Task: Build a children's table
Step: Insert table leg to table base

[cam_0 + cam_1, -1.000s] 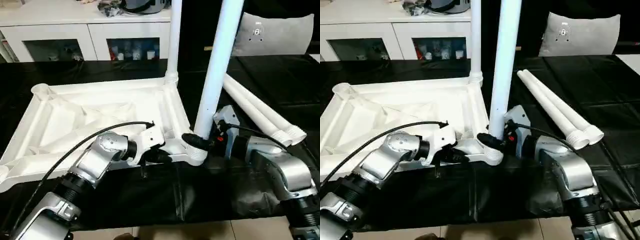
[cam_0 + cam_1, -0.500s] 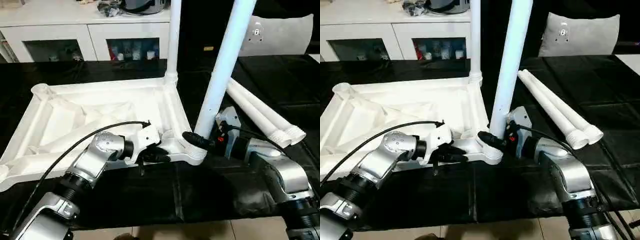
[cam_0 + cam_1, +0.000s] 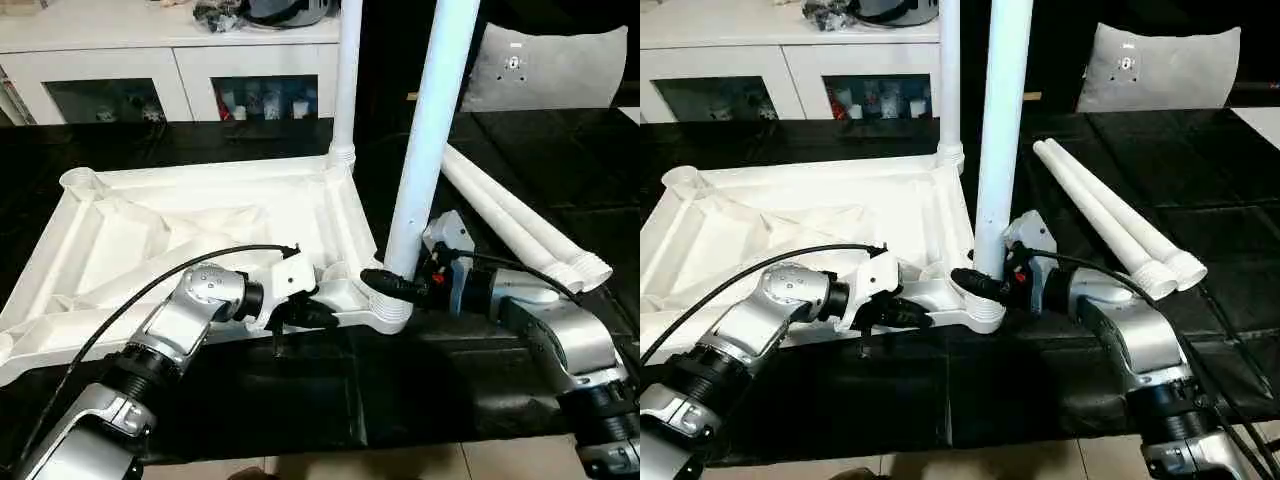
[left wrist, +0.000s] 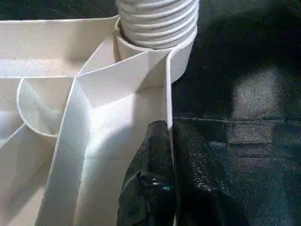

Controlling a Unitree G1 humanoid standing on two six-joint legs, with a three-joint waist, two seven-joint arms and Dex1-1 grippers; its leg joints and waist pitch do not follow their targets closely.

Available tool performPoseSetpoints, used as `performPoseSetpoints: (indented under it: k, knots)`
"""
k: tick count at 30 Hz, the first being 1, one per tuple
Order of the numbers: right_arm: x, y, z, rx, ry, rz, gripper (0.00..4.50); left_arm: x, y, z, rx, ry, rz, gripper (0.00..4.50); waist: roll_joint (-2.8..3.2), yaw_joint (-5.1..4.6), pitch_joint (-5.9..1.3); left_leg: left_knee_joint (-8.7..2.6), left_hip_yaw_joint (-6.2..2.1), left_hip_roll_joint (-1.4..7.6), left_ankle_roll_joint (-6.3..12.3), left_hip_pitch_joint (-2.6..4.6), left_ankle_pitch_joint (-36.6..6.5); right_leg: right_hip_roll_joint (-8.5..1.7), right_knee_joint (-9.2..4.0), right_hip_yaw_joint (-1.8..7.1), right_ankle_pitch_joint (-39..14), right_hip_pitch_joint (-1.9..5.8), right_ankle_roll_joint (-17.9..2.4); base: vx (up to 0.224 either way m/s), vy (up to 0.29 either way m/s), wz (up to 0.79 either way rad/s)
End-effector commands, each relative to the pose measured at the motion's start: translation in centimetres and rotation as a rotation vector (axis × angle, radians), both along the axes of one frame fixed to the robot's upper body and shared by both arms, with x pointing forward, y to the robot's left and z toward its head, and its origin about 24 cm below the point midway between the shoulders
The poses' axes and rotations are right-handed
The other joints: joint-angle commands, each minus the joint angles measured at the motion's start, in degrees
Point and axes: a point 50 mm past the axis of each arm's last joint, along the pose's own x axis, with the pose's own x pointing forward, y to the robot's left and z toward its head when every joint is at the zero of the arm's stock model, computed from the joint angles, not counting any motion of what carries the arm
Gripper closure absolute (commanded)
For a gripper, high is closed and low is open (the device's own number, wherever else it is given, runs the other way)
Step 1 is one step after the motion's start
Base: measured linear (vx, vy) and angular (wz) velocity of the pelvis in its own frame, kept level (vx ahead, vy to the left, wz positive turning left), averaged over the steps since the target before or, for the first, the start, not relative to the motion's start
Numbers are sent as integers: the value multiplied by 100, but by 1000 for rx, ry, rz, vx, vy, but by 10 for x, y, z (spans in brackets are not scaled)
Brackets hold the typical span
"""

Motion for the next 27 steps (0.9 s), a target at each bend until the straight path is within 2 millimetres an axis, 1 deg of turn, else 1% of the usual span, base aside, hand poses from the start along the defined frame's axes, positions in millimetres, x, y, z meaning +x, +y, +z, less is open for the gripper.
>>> performPoseSetpoints:
  k: [1,3,4,5,6,7,8,9,12,13,16,17,18,20,21,22,23,24,25,26,27]
  knots:
    - [-1,-1,-14,-41,75,2,257,-7,5,-14,102,39,-46,450,-75,37,-342,-413,-104,404,508,75,-432,-407,-373,172,729,220,-1772,0,0,0]
    - [0,-1,-16,-37,95,10,258,-6,3,-15,105,29,-48,450,-77,42,-342,-412,-101,412,551,80,-419,-406,-371,168,742,218,-1796,0,0,0]
    - [0,-1,-18,-35,113,14,258,-4,1,-14,103,20,-42,450,-82,41,-328,-429,-97,421,502,94,-584,-409,-398,168,540,207,-1801,0,0,0]
    - [-1,-1,-19,-31,121,15,258,-4,1,-14,101,19,-41,450,-79,43,-321,-439,-99,424,471,97,-649,-409,-404,169,441,207,-1797,0,0,0]
    - [-1,-1,-19,-26,128,16,258,-3,1,-14,100,18,-40,450,-76,43,-313,-460,-103,433,389,109,-803,-410,-419,168,223,203,-1784,0,0,0]
    - [-2,-1,-20,-17,136,15,258,-3,1,-14,98,17,-40,450,-65,45,-317,-462,-106,435,350,116,-857,-413,-423,170,158,203,-1776,0,0,0]
    - [-3,-2,-22,5,148,6,258,-2,1,-13,95,15,-37,450,-67,48,-320,-469,-108,440,292,122,-918,-413,-428,176,106,201,-1763,0,0,0]
    - [-3,-2,-22,15,154,1,258,-2,1,-13,94,14,-35,450,-80,48,-327,-471,-109,440,270,117,-904,-413,-419,178,171,209,-1756,0,0,0]
    - [-4,-6,-25,72,180,-31,258,0,1,-13,89,6,-23,450,-91,61,-341,-452,-98,431,307,107,-780,-423,-407,181,413,215,-1782,0,0,0]
    - [-4,-8,-28,101,193,-57,258,0,1,-13,87,5,-19,450,-72,72,-344,-449,-98,430,321,109,-743,-423,-408,180,485,212,-1786,0,0,0]
    - [-7,-14,-36,172,217,-119,258,1,1,-12,80,5,-14,450,-69,94,-350,-447,-96,432,332,112,-736,-427,-403,175,519,210,-1814,0,0,0]
    - [-8,-15,-38,198,223,-139,258,1,1,-12,78,6,-13,450,-38,105,-353,-445,-96,432,328,110,-737,-435,-399,179,537,210,-1815,0,0,0]
    - [-9,-17,-41,229,229,-161,258,1,1,-12,76,6,-11,450,-57,112,-350,-456,-99,439,315,112,-787,-430,-408,171,505,212,-1817,0,0,0]
    - [-10,-17,-43,246,232,-174,258,2,1,-12,75,6,-10,450,-66,124,-346,-470,-99,440,301,113,-809,-427,-414,166,453,209,-1799,0,0,0]
    - [-15,-18,-49,291,240,-204,258,2,1,-12,73,5,-8,450,10,136,-348,-471,-109,433,276,114,-849,-428,-405,164,387,205,-1784,0,0,0]
    - [-16,-18,-51,299,241,-208,258,2,2,-12,73,5,-8,450,-22,132,-339,-480,-95,440,254,121,-951,-430,-431,172,303,192,-1764,0,0,0]
    - [-24,-17,-57,334,247,-223,258,3,2,-12,70,4,-3,450,-25,137,-347,-486,-99,440,244,122,-960,-428,-432,170,291,205,-1757,0,0,0]
    - [-26,-16,-59,343,247,-227,258,3,2,-12,69,4,-1,450,20,156,-348,-492,-102,445,220,136,-1004,-432,-432,172,273,192,-1727,0,0,0]
    - [-29,-16,-62,349,245,-233,258,4,2,-12,68,4,-1,450,0,148,-348,-498,-99,445,223,121,-999,-431,-442,170,294,199,-1713,0,0,0]
    - [-29,-16,-62,349,245,-233,258,4,2,-12,68,4,-1,450,-2,151,-355,-500,-100,446,210,131,-992,-420,-438,167,371,202,-1704,0,0,0]
    - [-31,-16,-64,353,243,-241,258,4,2,-12,68,4,0,450,-10,147,-351,-498,-99,441,217,123,-975,-419,-436,167,393,203,-1705,0,0,0]
